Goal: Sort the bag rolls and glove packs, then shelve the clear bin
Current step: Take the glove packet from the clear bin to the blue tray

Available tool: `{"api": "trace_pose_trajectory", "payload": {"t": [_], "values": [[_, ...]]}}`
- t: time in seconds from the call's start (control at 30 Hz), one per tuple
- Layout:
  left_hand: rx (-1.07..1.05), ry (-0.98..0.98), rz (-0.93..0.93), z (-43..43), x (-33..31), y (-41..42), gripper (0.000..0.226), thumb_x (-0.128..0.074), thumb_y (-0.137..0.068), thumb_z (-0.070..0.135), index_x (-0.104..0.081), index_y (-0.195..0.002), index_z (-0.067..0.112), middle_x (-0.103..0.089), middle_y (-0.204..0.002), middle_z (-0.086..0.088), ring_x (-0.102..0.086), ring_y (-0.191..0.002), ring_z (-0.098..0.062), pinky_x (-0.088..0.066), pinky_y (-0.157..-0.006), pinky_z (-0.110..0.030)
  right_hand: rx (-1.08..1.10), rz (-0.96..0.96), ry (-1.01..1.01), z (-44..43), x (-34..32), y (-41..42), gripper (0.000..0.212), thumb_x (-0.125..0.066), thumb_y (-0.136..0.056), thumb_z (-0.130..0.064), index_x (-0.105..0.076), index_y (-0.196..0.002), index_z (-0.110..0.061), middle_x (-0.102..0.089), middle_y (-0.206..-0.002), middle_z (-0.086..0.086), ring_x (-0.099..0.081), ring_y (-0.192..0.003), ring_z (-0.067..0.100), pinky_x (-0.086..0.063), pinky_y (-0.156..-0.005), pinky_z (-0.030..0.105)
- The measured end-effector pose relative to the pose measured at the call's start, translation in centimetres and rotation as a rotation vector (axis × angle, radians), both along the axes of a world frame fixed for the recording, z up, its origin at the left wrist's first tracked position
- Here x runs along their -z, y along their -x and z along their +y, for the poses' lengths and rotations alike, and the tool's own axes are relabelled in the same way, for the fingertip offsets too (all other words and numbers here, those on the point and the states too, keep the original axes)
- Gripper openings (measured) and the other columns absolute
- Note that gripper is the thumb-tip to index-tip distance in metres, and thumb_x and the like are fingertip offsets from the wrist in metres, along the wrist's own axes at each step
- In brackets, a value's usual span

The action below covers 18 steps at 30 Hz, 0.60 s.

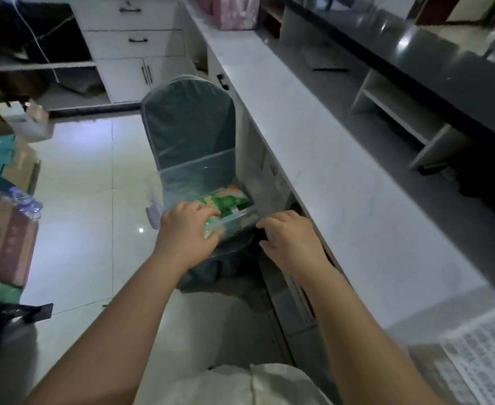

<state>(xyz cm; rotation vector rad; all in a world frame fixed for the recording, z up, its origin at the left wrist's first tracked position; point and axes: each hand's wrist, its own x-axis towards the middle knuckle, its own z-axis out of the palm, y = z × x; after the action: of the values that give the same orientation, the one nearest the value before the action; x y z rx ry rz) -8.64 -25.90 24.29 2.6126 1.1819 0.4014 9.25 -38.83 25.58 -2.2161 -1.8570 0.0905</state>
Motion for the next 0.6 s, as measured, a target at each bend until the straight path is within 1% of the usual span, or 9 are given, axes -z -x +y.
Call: {"api": "trace_pose_trajectory", "payload": {"t": [0.13,0.3,0.43,0.53,0.6], "values": [[-0.046,0.06,0.084,4.7,3.0,1.1,0.042,-0.064,-0.08,0.044,-0.064,-0.119,0.029,-0.062,-0.119,0.001,-0.052,-0.111,-0.026,-0.041,-0.086,-0.039,-0.08,-0.041,0.121,7.0,2.6,0.5,0.041,-0.062,-0.086,-0.032,-0.056,-0.126,-0.025,-0.054,-0.131,-0.004,-0.044,-0.122,0.023,-0.036,-0.098,0.039],[-0.108,0.106,0.146,9.7,7.2,-1.1,0.047,-0.067,-0.076,0.039,-0.063,-0.121,0.025,-0.058,-0.125,-0.004,-0.049,-0.114,-0.03,-0.04,-0.088,-0.042,-0.145,-0.051,0.191,14.6,5.9,-2.6,0.045,-0.063,-0.083,-0.031,-0.055,-0.127,-0.027,-0.053,-0.131,-0.004,-0.042,-0.123,0.024,-0.033,-0.1,0.04],[-0.154,0.159,0.236,13.8,11.5,-4.3,0.054,-0.063,-0.077,0.041,-0.054,-0.129,0.028,-0.051,-0.133,-0.003,-0.042,-0.121,-0.027,-0.033,-0.095,-0.042,-0.188,0.013,0.249,20.9,10.3,-5.9,0.046,-0.066,-0.078,-0.025,-0.06,-0.123,-0.023,-0.056,-0.129,0.001,-0.042,-0.123,0.029,-0.033,-0.099,0.043],[-0.174,0.229,0.329,16.3,15.2,-6.7,0.056,-0.059,-0.08,0.037,-0.048,-0.134,0.029,-0.046,-0.138,-0.004,-0.036,-0.127,-0.027,-0.027,-0.102,-0.044,-0.219,0.077,0.405,25.4,14.4,-7.9,0.052,-0.064,-0.08,-0.026,-0.052,-0.131,-0.025,-0.049,-0.135,0.001,-0.036,-0.128,0.029,-0.033,-0.103,0.045],[-0.189,0.289,0.39,18.2,17.9,-7.8,0.058,-0.059,-0.08,0.033,-0.045,-0.136,0.027,-0.042,-0.141,-0.007,-0.03,-0.132,-0.028,-0.022,-0.107,-0.048,-0.241,0.105,0.471,28.3,17.1,-8.9,0.054,-0.065,-0.08,-0.027,-0.05,-0.132,-0.026,-0.049,-0.135,0.001,-0.035,-0.127,0.029,-0.032,-0.102,0.046]]}}
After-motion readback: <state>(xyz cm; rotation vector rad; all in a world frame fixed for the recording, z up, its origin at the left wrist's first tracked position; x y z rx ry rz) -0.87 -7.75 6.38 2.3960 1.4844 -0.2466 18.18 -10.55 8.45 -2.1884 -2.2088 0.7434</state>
